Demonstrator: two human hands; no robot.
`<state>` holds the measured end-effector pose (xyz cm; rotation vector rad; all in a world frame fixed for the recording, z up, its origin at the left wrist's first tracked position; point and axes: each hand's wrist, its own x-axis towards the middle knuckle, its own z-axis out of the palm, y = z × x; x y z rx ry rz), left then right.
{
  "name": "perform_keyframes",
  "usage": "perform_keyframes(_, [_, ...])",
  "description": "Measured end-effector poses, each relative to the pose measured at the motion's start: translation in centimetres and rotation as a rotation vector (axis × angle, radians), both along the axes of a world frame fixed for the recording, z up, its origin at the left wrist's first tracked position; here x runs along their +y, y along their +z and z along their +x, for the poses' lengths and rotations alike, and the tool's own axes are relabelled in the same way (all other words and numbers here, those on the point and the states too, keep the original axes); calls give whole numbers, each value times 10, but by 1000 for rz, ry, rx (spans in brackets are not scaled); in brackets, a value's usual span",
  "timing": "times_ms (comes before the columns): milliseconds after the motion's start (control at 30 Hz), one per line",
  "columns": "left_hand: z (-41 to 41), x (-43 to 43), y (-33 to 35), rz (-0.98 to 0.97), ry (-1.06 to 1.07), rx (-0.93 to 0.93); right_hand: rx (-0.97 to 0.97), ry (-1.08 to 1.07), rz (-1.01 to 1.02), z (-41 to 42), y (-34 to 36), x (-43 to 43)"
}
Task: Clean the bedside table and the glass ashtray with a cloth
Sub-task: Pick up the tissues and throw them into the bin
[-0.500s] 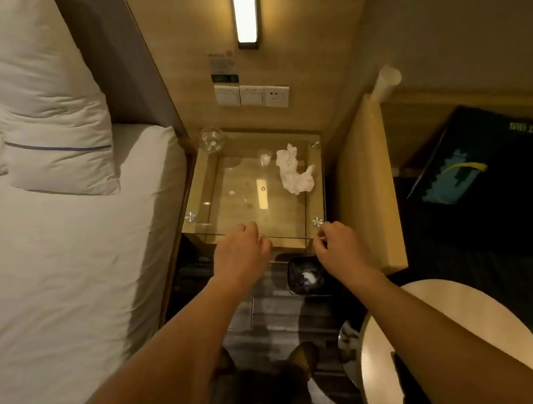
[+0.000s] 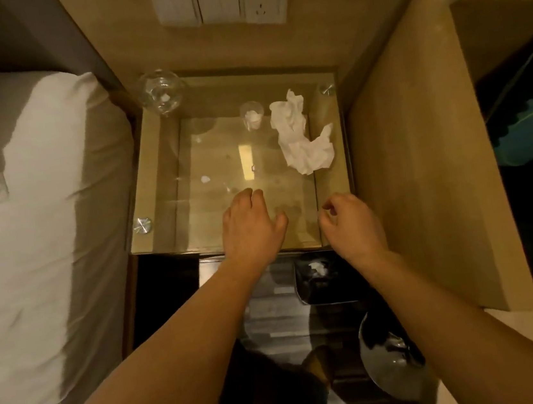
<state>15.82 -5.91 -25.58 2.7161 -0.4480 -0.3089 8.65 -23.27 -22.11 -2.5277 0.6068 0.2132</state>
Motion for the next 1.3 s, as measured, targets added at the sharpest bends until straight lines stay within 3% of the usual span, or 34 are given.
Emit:
perform_keyframes(167, [38, -2, -74, -5, -145, 28, -36, -57, 8, 33, -48, -3])
perform_keyframes(467, [44, 0, -115, 38, -211, -223, -225, -169, -115, 100, -77, -19])
perform_keyframes(733, [45, -1, -112, 88, -210, -216, -60, -33, -105, 145, -96, -27])
perform_keyframes(1100, [47, -2, -110, 73, -195, -217, -166, -113, 46, 133, -102, -25])
perform_keyframes(1300, [49, -2, -110, 74, -192, -224, -303, -284, 178, 66, -65, -24])
